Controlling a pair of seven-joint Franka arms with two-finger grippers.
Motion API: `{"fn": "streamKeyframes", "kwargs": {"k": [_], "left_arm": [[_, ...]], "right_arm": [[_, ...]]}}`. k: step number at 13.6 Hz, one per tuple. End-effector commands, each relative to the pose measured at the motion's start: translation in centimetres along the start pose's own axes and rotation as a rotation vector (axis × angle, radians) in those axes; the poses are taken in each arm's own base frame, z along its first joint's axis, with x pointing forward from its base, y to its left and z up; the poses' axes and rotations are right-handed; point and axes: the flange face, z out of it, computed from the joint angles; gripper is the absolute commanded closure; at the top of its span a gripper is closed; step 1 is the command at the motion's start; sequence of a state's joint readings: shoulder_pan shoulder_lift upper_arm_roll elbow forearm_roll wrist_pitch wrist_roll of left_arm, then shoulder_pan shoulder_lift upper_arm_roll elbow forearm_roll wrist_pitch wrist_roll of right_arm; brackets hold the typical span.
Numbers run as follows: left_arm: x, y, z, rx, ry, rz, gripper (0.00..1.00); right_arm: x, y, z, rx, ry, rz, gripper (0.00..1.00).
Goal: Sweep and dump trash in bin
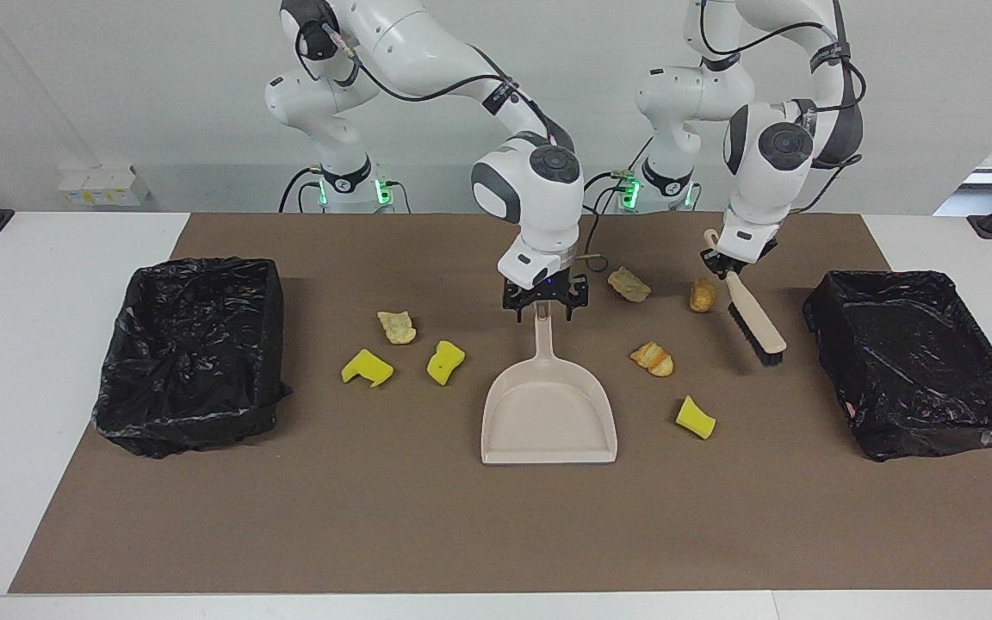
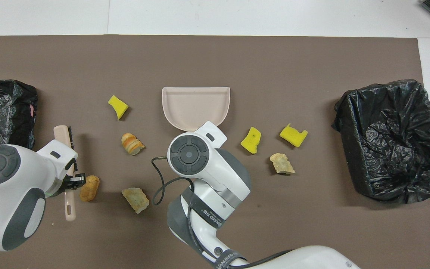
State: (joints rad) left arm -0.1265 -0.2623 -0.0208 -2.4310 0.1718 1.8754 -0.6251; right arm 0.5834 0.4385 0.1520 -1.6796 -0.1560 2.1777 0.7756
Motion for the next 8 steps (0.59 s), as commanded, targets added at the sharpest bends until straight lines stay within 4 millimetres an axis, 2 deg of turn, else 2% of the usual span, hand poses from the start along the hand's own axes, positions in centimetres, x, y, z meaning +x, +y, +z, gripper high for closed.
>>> {"fn": "streamKeyframes", "kwargs": {"k": [1, 2, 3, 4, 5, 6, 7, 8], "left_arm": [[-1.5, -0.4, 0.2, -0.001, -0.007, -0.170, 1.00], [-2.1, 0.0, 0.7, -0.016, -0.035, -0.235, 1.00], [-2.5, 0.3, 0.6, -0.024, -0.047, -0.241, 1.00], [-2.7, 0.7, 0.8, -0.038, -0.071, -0.244, 1.00], [-3.6, 2.3, 0.9, -0.063, -0.106, -0.244, 1.00], [-4.7, 3.5, 1.4, -0.059, -0.124, -0.232, 1.00], [-5.8, 4.1, 1.8, -0.056, -0.135, -0.257, 1.00], [-7.6, 6.1, 1.4, -0.055, -0.134, -0.250, 1.00]], "right_arm": [[0.2, -0.2, 0.2, -0.027, 0.030, -0.056, 0.87], [0.3, 0.1, 0.0, -0.034, 0.027, -0.055, 1.00], [0.1, 0.1, -0.2, -0.042, 0.020, -0.056, 1.00], [0.4, 0.7, -1.3, -0.039, 0.026, -0.049, 1.00], [0.4, 1.1, -2.5, -0.037, 0.028, -0.060, 1.00], [0.6, 1.5, -2.9, -0.037, 0.021, -0.104, 1.00], [1.0, 2.6, -4.1, -0.035, 0.019, -0.142, 1.00], [1.5, 4.1, -4.9, -0.040, 0.005, -0.191, 1.00]]}}
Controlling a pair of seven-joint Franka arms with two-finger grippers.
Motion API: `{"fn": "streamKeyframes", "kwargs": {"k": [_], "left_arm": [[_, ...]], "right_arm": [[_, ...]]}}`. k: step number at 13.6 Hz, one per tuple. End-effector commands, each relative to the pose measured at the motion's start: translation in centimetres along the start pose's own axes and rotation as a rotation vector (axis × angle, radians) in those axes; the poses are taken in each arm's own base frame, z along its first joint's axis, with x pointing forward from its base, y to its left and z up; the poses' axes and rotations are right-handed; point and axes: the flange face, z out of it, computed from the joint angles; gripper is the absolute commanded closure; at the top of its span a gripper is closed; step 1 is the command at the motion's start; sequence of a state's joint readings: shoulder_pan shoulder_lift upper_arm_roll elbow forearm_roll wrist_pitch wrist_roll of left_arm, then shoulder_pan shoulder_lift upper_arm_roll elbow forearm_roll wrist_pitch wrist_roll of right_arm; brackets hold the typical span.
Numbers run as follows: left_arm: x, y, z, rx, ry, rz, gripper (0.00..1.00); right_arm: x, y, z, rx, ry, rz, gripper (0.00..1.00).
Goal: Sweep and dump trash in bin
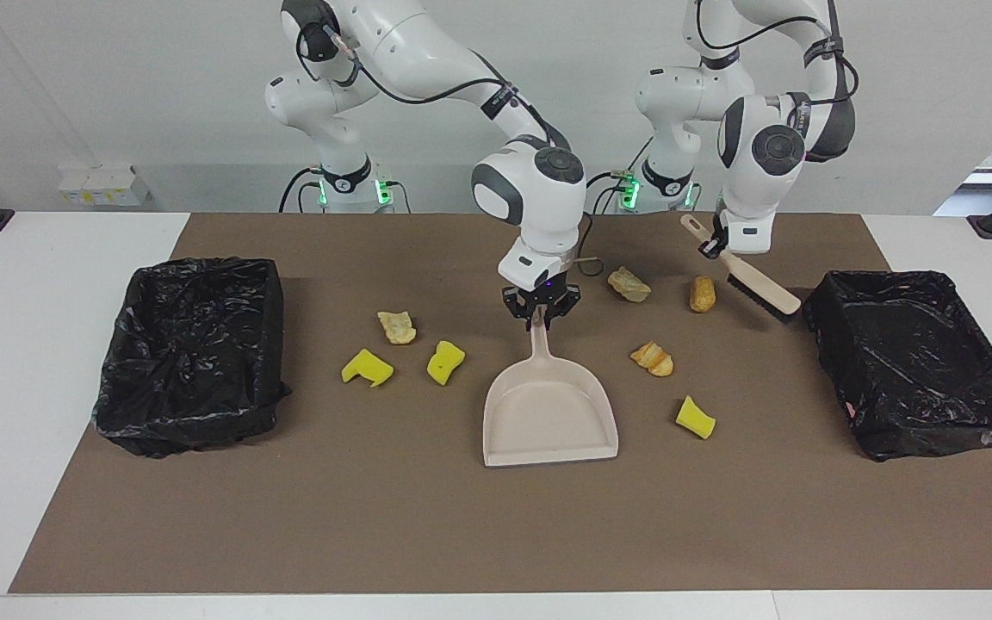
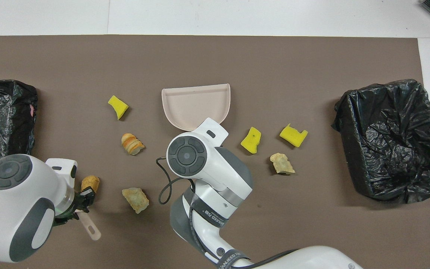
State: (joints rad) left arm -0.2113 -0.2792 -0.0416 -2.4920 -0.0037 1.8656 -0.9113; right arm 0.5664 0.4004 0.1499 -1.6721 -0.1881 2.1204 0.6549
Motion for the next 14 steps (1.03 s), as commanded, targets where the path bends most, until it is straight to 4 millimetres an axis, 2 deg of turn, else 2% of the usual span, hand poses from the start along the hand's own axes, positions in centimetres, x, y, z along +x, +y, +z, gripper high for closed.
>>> {"fn": "streamKeyframes", "kwargs": {"k": [1, 2, 5, 8, 9, 11, 13, 14], "left_arm": [[-4.4, 2.4, 0.2, -0.024, -0.025, -0.033, 1.00], [-4.3, 3.3, -0.3, -0.075, -0.037, -0.049, 1.00], [-0.5, 6.4, -1.9, -0.166, -0.022, -0.080, 1.00], [1.8, 10.6, -6.5, -0.250, -0.065, -0.105, 1.00], [2.0, 11.1, -7.9, -0.227, -0.087, -0.094, 1.00], [0.9, 10.1, -9.4, -0.188, -0.114, -0.076, 1.00], [-1.5, 8.9, -9.6, -0.102, -0.162, -0.057, 1.00], [-3.8, 8.8, -9.3, -0.066, -0.168, -0.069, 1.00]], "right_arm": [[1.0, 4.4, -3.6, -0.004, -0.009, -0.148, 1.00], [1.3, 5.8, -4.5, -0.006, -0.018, -0.226, 1.00], [1.8, 9.7, -5.7, -0.012, -0.072, -0.483, 1.00], [1.6, 12.4, -5.0, -0.001, -0.115, -0.745, 1.00], [1.2, 12.8, -4.8, 0.026, -0.134, -0.803, 1.00], [1.0, 13.1, -4.5, 0.051, -0.144, -0.969, 1.00], [0.4, 13.1, -4.3, 0.066, -0.151, -1.160, 1.00], [0.4, 13.2, -4.1, 0.072, -0.150, -1.225, 1.00]]}}
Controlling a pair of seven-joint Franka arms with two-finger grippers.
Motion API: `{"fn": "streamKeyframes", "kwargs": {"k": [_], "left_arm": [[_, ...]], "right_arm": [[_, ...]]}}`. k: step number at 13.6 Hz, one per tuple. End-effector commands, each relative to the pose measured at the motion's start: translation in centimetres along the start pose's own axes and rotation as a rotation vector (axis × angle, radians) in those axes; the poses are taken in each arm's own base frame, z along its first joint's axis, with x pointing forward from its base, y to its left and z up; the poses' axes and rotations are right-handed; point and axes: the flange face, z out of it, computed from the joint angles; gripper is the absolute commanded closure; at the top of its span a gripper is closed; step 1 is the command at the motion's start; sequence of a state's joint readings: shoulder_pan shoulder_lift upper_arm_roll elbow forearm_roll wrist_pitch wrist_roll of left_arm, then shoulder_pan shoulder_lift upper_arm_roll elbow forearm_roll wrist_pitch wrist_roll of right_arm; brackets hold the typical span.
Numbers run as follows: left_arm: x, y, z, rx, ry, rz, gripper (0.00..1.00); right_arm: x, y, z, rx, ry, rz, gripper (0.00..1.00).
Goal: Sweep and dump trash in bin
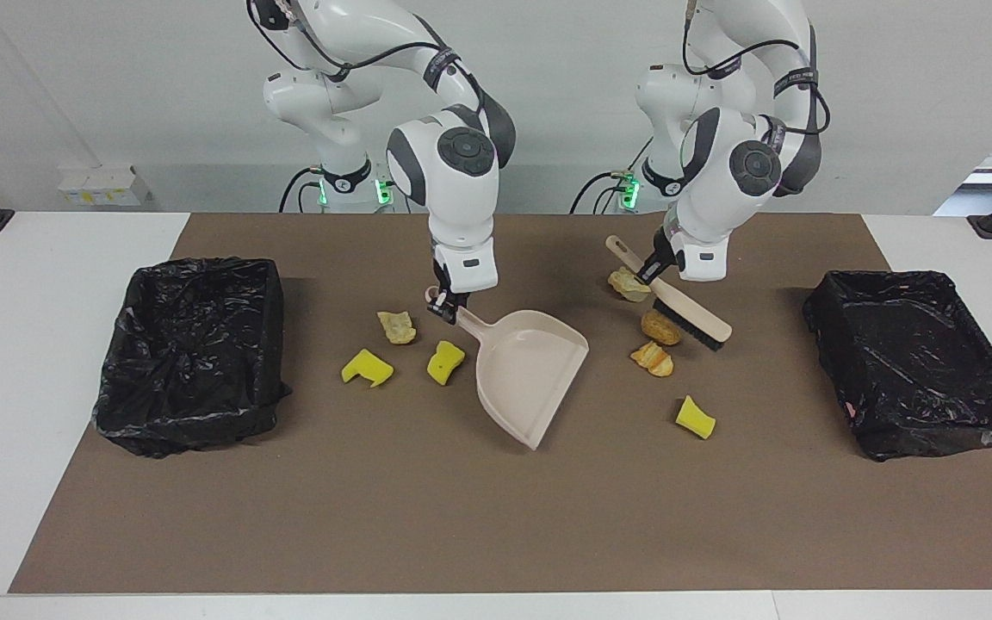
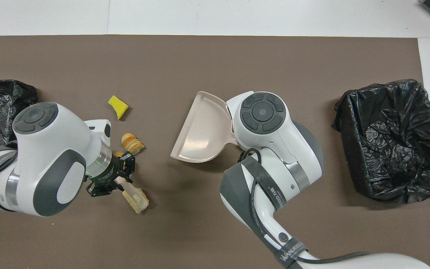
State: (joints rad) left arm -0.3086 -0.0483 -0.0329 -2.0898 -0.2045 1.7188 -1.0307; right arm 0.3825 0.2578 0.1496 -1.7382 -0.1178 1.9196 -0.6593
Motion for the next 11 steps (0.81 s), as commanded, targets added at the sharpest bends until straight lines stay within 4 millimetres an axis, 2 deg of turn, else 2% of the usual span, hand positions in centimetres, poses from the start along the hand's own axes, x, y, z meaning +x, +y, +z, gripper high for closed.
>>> {"fn": "streamKeyframes", "kwargs": {"k": [1, 3, 4, 6, 8, 10, 11], "left_arm": [[-5.8, -1.5, 1.6, 0.080, -0.020, -0.050, 1.00], [-8.2, -3.8, 4.8, 0.068, 0.012, -0.039, 1.00], [-9.5, -3.8, 6.1, 0.059, 0.015, -0.034, 1.00], [-11.2, -1.9, 8.5, 0.020, 0.019, -0.107, 1.00], [-12.4, -0.2, 10.7, -0.011, 0.041, -0.158, 1.00], [-11.1, 0.4, 10.8, -0.019, 0.037, -0.169, 1.00], [-9.3, 0.8, 10.3, -0.043, 0.033, -0.162, 1.00]], "right_arm": [[-1.2, -0.7, -0.4, 0.016, 0.004, -0.194, 1.00], [-0.7, -1.4, -0.3, -0.001, -0.017, -0.323, 1.00], [-0.5, -1.4, 0.5, 0.002, -0.021, -0.337, 1.00], [-0.7, -1.9, 2.0, 0.004, -0.022, -0.382, 1.00], [-0.6, -1.7, 2.0, -0.006, -0.011, -0.471, 1.00], [-0.7, -1.4, 2.0, -0.018, 0.000, -0.475, 1.00], [-0.6, -1.4, 2.1, -0.018, 0.001, -0.477, 1.00]]}}
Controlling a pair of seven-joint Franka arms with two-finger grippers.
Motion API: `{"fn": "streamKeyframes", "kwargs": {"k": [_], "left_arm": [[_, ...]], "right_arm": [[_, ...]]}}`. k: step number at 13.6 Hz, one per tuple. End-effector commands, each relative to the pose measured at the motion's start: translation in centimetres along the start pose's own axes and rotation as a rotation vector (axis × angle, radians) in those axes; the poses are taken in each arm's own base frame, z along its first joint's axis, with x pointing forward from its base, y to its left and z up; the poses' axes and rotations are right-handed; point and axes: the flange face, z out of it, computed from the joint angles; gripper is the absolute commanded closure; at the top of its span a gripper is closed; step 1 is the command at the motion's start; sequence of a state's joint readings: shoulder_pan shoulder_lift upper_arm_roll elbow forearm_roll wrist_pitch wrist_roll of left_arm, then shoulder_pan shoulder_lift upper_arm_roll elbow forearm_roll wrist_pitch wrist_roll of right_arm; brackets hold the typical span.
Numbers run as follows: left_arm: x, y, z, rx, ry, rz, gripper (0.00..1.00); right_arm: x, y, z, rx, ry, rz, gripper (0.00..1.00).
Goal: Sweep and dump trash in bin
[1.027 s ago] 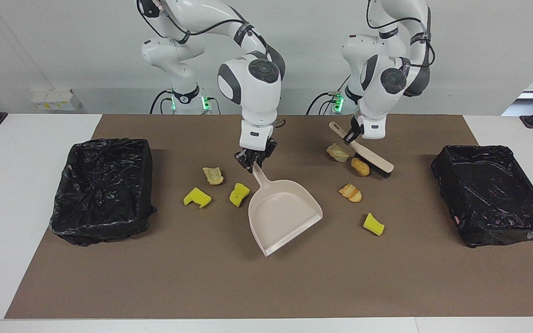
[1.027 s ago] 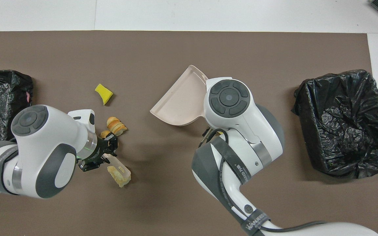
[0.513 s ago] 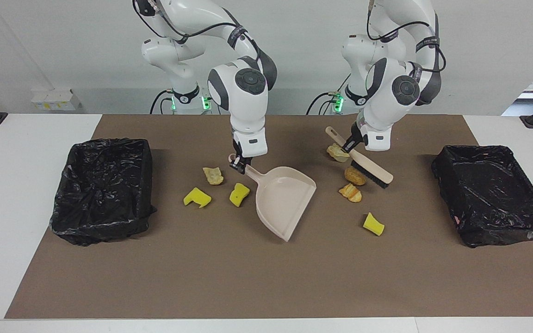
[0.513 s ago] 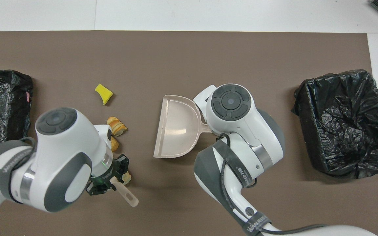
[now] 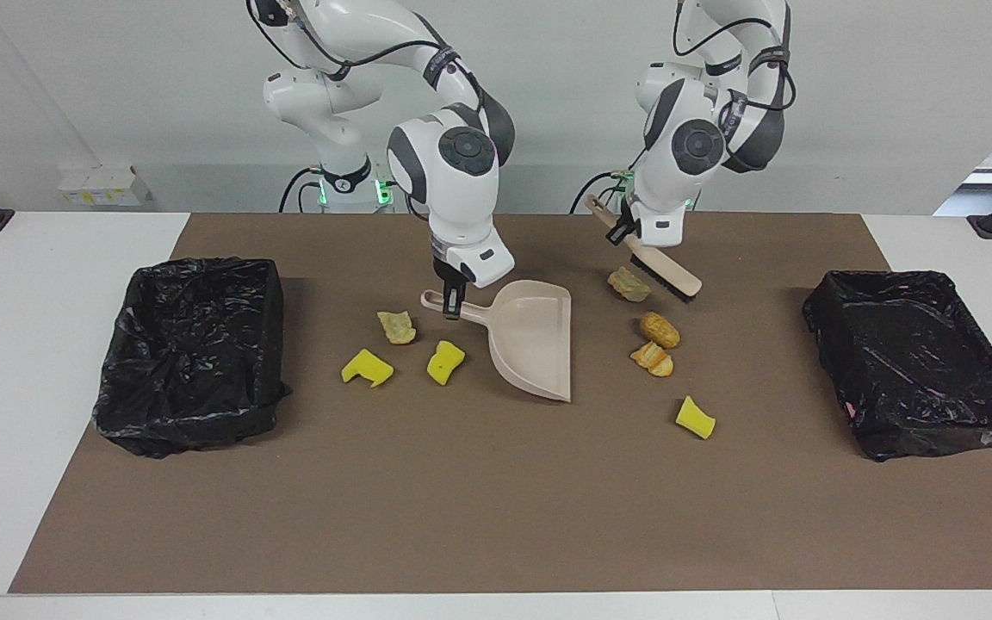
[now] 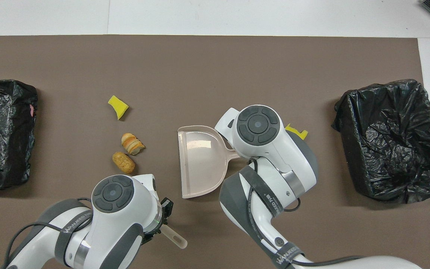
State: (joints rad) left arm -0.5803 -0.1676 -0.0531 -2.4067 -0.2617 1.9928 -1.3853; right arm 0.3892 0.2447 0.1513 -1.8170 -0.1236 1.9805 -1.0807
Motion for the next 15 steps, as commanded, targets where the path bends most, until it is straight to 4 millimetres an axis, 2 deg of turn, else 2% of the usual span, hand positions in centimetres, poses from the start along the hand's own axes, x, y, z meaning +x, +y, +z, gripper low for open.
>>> {"fn": "streamKeyframes", "kwargs": {"k": [1, 3, 4, 7, 12, 14, 15], "left_arm": [[4.8, 1.7, -1.3, -0.056, -0.031, -0.010, 1.00], [7.9, 4.2, -3.7, -0.094, -0.029, 0.035, 1.00], [8.9, 5.2, -4.6, -0.111, -0.019, 0.065, 1.00], [8.6, 5.0, -4.4, -0.065, 0.057, 0.307, 1.00], [8.5, 3.3, -3.2, -0.007, 0.047, 0.844, 1.00], [7.7, 2.8, -3.1, 0.023, 0.027, 0.989, 1.00], [6.0, 2.7, -2.6, 0.036, 0.029, 1.028, 1.00]], "right_arm": [[-0.5, -0.3, -0.3, -0.021, 0.004, -0.046, 1.00], [-0.6, 0.1, -0.1, -0.036, 0.011, -0.061, 1.00], [-0.6, 0.3, 0.0, -0.041, 0.015, -0.060, 1.00], [-0.8, 0.8, 0.3, -0.052, 0.020, -0.055, 1.00], [-0.9, 0.7, 0.4, -0.041, 0.015, -0.037, 1.00], [-0.9, 0.7, 0.3, -0.042, 0.016, -0.014, 1.00], [-0.9, 0.7, 0.3, -0.042, 0.016, -0.011, 1.00]]}}
